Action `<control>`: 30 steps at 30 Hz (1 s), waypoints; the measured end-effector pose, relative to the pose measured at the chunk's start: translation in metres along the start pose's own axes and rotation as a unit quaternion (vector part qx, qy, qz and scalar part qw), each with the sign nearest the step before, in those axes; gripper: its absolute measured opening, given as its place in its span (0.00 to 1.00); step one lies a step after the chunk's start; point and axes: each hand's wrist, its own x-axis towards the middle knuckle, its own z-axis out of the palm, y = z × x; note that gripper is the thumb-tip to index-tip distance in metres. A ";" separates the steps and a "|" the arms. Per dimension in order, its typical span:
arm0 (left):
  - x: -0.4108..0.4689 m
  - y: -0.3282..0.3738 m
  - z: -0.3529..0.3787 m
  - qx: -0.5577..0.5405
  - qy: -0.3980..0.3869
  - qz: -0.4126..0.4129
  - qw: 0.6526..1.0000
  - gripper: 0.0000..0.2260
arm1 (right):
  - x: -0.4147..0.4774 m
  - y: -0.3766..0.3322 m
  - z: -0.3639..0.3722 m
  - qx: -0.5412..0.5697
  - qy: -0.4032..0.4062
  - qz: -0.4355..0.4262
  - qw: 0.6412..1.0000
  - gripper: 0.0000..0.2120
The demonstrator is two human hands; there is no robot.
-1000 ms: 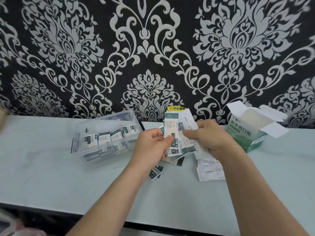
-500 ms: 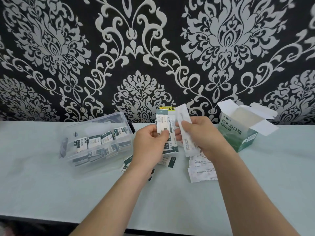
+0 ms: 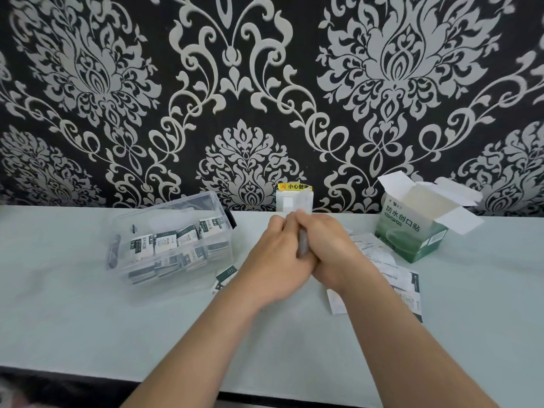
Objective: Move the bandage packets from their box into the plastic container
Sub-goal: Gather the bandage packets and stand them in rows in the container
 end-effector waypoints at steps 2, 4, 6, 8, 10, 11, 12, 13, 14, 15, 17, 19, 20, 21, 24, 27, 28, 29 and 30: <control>-0.002 -0.001 -0.009 -0.013 -0.011 0.038 0.999 0.27 | 0.002 -0.005 -0.008 0.050 0.030 0.015 0.998 0.11; -0.004 -0.004 -0.015 0.024 -0.029 0.069 0.997 0.45 | 0.000 -0.011 -0.015 0.100 0.016 0.033 0.994 0.10; -0.008 -0.005 -0.014 0.052 -0.057 0.085 0.993 0.54 | -0.003 -0.014 -0.020 0.078 -0.020 0.033 0.996 0.09; -0.010 -0.005 -0.008 0.065 -0.067 0.087 0.992 0.57 | -0.004 -0.013 -0.020 0.029 -0.051 0.027 0.998 0.10; -0.010 -0.006 -0.004 0.071 -0.060 0.084 0.992 0.56 | -0.003 -0.011 -0.019 -0.009 -0.074 0.025 0.997 0.11; -0.009 -0.006 -0.004 0.064 -0.055 0.083 0.993 0.55 | -0.003 -0.011 -0.019 -0.028 -0.084 0.022 0.996 0.10; -0.008 -0.006 -0.005 0.052 -0.049 0.082 0.994 0.55 | -0.003 -0.011 -0.019 -0.044 -0.097 0.019 0.994 0.09; -0.006 -0.007 -0.005 0.037 -0.044 0.080 0.995 0.54 | -0.003 -0.010 -0.019 -0.059 -0.108 0.016 0.992 0.08; -0.005 -0.008 -0.006 0.024 -0.039 0.078 0.996 0.53 | -0.004 -0.010 -0.020 -0.073 -0.119 0.017 0.990 0.08; -0.005 -0.009 -0.006 0.016 -0.033 0.075 0.996 0.53 | -0.005 -0.011 -0.020 -0.083 -0.130 0.019 0.988 0.08; -0.004 -0.010 -0.006 0.010 -0.022 0.079 0.997 0.52 | -0.007 -0.011 -0.021 -0.102 -0.149 0.021 0.983 0.09; -0.004 -0.011 -0.008 0.002 -0.012 0.087 0.996 0.52 | -0.008 -0.011 -0.022 -0.115 -0.160 0.019 0.980 0.10; -0.004 -0.010 -0.009 -0.001 -0.011 0.088 0.996 0.53 | -0.009 -0.012 -0.022 -0.122 -0.165 0.017 0.979 0.10; -0.003 -0.010 -0.010 -0.003 -0.015 0.085 0.996 0.54 | -0.009 -0.012 -0.022 -0.131 -0.170 0.016 0.977 0.10; -0.002 -0.009 -0.013 -0.013 -0.036 0.069 0.997 0.59 | -0.010 -0.012 -0.023 -0.152 -0.175 0.020 0.973 0.09; -0.001 -0.010 -0.015 -0.015 -0.026 0.069 0.997 0.60 | -0.008 -0.011 -0.024 -0.150 -0.172 0.020 0.973 0.08; -0.001 -0.010 -0.015 -0.012 -0.021 0.072 0.997 0.60 | -0.008 -0.011 -0.023 -0.151 -0.175 0.018 0.973 0.07; -0.002 -0.009 -0.015 -0.007 -0.017 0.077 0.997 0.59 | -0.008 -0.010 -0.023 -0.153 -0.177 0.015 0.972 0.07; -0.002 -0.009 -0.016 -0.001 -0.016 0.082 0.997 0.58 | -0.007 -0.010 -0.023 -0.154 -0.179 0.014 0.972 0.07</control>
